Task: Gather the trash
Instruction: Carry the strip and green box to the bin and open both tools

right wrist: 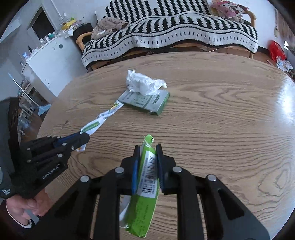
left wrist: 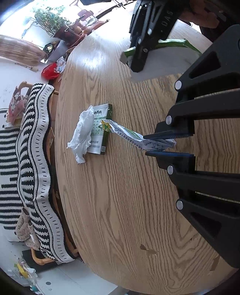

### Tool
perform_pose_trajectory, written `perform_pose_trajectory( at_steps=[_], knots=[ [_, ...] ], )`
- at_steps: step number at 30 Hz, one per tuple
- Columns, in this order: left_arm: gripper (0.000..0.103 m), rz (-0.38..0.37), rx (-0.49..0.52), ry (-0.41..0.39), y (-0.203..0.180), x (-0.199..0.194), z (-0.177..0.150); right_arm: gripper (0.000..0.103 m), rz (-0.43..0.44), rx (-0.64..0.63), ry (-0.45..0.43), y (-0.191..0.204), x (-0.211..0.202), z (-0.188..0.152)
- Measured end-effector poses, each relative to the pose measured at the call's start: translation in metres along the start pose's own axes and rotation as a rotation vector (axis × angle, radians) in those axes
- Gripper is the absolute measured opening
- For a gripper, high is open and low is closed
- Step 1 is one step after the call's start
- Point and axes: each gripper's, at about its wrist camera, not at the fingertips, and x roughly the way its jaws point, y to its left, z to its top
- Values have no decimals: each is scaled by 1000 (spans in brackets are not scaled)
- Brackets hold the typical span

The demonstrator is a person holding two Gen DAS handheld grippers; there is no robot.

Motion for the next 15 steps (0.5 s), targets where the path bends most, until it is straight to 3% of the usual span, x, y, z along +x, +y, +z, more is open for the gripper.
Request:
perform_pose_trajectory(
  at_steps=[6,11,15],
  knots=[
    [11,-60,27,-12,-34,-11,4,18,1,54,-67,-38,-58,4],
    [11,-153,122,-28,-113,-27,8,18,-90,95,-140,-97,-128,-10],
    [11,-263,208,-35,-206,-41,8,18,-204,179,-191,-171,-199,-44]
  ],
)
